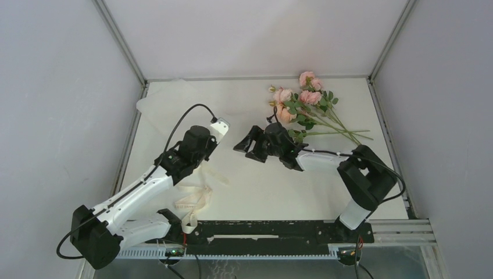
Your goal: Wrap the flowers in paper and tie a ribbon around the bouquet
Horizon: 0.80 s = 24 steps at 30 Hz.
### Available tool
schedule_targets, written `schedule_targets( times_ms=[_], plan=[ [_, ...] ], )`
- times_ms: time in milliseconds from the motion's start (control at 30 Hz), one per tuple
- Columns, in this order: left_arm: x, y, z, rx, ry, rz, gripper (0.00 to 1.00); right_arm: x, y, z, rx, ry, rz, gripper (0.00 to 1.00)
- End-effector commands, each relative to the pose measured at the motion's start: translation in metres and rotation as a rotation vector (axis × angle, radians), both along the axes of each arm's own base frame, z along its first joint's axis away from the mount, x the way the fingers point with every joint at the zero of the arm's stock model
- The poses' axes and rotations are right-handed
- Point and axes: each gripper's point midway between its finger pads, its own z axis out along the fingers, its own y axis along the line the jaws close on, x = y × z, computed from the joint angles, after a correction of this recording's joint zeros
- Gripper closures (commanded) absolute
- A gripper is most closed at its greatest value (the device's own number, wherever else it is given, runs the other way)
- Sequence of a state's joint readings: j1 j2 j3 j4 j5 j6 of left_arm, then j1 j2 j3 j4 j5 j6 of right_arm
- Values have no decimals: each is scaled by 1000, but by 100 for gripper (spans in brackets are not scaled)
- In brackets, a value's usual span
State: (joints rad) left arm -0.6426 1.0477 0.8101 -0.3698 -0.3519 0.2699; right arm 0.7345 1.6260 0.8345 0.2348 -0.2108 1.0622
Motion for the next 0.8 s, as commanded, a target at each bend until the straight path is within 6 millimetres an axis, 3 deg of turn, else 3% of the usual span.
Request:
schedule_targets(
  times_ms=[0, 200, 400, 767],
  plan=[
    [-7, 3, -8, -32, 23, 6, 100, 37, 23, 32, 134, -26, -86, 21],
    [-10, 5, -16, -39, 40, 10, 100, 73, 9, 16, 113, 0, -217, 22],
    [-10, 4, -19, -49, 49, 11, 100, 99, 2, -5, 112, 57, -253, 33],
    [-10, 4, -18, -65, 42, 20, 100, 108, 16, -32, 152, 160, -261, 32]
  ],
)
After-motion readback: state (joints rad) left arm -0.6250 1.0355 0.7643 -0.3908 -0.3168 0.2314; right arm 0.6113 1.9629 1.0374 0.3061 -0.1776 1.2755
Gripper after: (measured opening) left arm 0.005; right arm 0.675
